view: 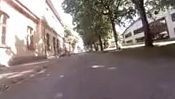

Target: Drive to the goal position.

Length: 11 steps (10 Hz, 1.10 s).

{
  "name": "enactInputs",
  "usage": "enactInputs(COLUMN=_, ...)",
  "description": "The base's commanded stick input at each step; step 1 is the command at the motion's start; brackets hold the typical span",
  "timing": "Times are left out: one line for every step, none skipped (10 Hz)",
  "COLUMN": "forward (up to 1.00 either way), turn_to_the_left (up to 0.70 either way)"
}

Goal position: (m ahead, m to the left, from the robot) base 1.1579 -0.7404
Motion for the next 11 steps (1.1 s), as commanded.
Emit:
enactInputs(forward=0.70, turn_to_the_left=0.00)
enactInputs(forward=0.70, turn_to_the_left=0.00)
enactInputs(forward=0.70, turn_to_the_left=0.00)
enactInputs(forward=0.70, turn_to_the_left=0.00)
enactInputs(forward=0.70, turn_to_the_left=0.00)
enactInputs(forward=0.70, turn_to_the_left=0.00)
enactInputs(forward=0.70, turn_to_the_left=0.00)
enactInputs(forward=0.70, turn_to_the_left=0.00)
enactInputs(forward=0.70, turn_to_the_left=0.00)
enactInputs(forward=0.70, turn_to_the_left=0.00)
enactInputs(forward=0.70, turn_to_the_left=0.00)
